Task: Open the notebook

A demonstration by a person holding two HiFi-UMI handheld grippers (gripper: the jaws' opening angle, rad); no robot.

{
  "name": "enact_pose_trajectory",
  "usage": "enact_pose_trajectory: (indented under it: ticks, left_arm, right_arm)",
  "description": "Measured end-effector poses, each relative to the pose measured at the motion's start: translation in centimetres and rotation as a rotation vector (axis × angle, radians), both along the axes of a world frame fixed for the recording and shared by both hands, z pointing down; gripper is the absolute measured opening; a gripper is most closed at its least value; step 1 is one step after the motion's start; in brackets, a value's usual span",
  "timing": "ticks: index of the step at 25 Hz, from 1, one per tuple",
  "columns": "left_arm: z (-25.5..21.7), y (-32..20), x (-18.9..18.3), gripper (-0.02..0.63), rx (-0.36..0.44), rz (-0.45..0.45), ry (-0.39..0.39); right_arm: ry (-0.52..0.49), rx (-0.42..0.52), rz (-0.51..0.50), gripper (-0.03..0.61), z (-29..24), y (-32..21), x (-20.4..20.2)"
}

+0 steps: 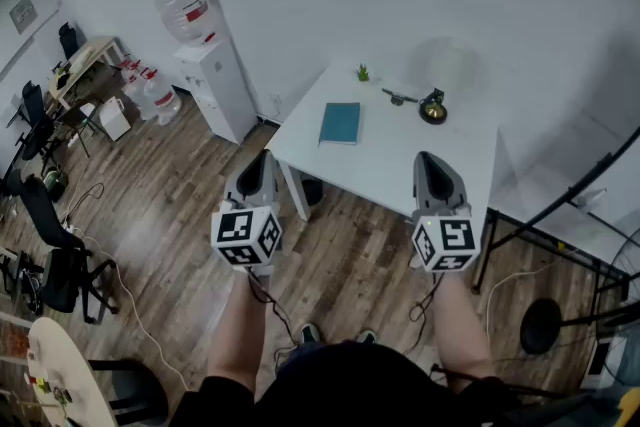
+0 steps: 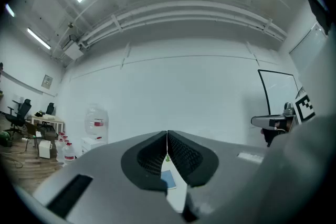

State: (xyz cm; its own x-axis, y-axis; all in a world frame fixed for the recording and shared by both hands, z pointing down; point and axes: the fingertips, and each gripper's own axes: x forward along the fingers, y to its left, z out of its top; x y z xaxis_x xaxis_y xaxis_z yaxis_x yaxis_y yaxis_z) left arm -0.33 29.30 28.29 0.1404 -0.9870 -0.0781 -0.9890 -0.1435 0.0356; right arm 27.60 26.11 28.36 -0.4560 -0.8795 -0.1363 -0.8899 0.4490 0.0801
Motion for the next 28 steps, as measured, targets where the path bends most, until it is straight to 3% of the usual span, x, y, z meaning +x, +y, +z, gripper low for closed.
enact_pose_trajectory:
  ticks: [12, 14, 15, 17, 19, 22, 28]
  left_arm:
    - [0.0, -0.7, -6.6, 0.006, 0.023, 0.038, 0.010]
    - [0.4, -0.6, -7.4, 0.008, 0.030, 0.054, 0.009]
    - [0.6, -0.7, -7.8, 0.035, 0.031, 0.062, 0.005]
    - [1.2, -0.9, -8.6, 0.154, 0.022, 0.079, -0.002]
    - [1.9, -1.0, -9.8, 0.193, 0.008, 0.090, 0.002]
    - [2.8, -0.8, -11.7, 0.212, -0.006, 0.097, 0.021]
    - [4.1, -0.8, -13.2, 0.212, -0.036, 0.118, 0.060]
  right_arm:
    - [0.031, -0.019, 0.045, 0.007, 0.1, 0.0, -6.1]
    - [0.035, -0.035, 0.049, 0.044, 0.4, 0.1, -7.3]
    - [0.037, -0.043, 0.050, 0.079, 0.6, 0.1, -7.8]
    - [0.033, -0.058, 0.053, 0.126, 1.0, 0.0, -9.0]
    - [0.028, -0.065, 0.060, 0.144, 1.4, 0.0, -10.1]
    - [0.033, -0.069, 0.072, 0.181, 1.7, 0.7, -11.8]
    - [0.047, -0.092, 0.094, 0.180, 2.2, 1.4, -12.9]
